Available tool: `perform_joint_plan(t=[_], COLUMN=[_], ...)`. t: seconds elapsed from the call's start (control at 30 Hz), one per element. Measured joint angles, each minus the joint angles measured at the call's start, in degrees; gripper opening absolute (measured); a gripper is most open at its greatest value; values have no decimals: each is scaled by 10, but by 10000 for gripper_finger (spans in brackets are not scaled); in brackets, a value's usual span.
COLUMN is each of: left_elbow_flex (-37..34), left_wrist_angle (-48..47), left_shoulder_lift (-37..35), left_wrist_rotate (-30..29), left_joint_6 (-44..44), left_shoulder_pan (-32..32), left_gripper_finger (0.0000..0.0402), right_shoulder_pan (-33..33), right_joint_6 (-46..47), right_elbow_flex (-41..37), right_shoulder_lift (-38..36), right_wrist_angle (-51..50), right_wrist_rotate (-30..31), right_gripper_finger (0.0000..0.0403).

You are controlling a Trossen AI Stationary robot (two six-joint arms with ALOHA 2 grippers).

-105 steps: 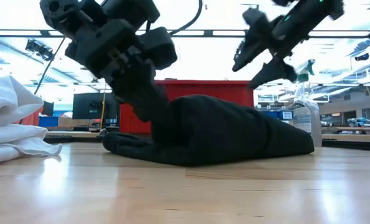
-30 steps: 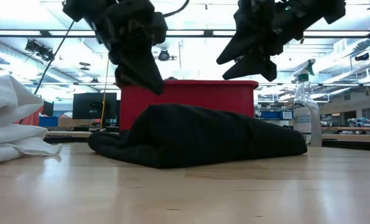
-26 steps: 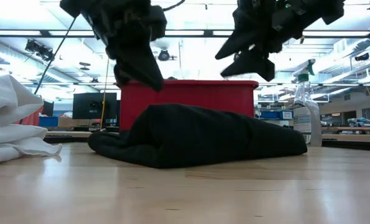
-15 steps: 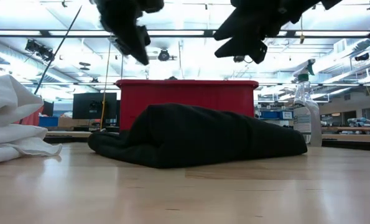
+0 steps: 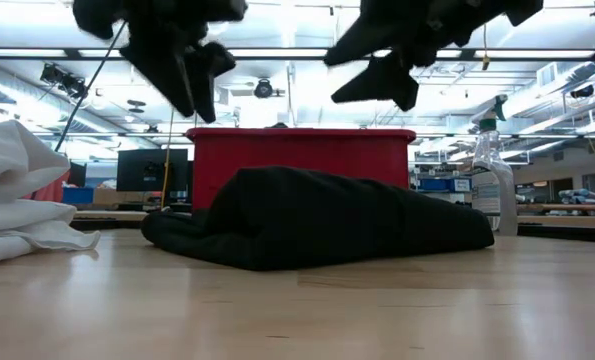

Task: Fold Laundry from Bin
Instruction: Fold the black shirt

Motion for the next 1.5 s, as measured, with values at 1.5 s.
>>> perform_joint_plan(t=[1.5], left_elbow_flex=[-228], left_wrist_angle=[204], left_shoulder_lift=[18], left_wrist_rotate=[89], left_joint_6=[-4], left_shoulder_pan=[39], left_gripper_finger=[133], right_shoulder_pan=[87], right_joint_6=[211], right_elbow_flex=[-31], right_shoulder_lift=[77], right_wrist_angle=[0], right_wrist_rotate=[52], right_gripper_finger=[208])
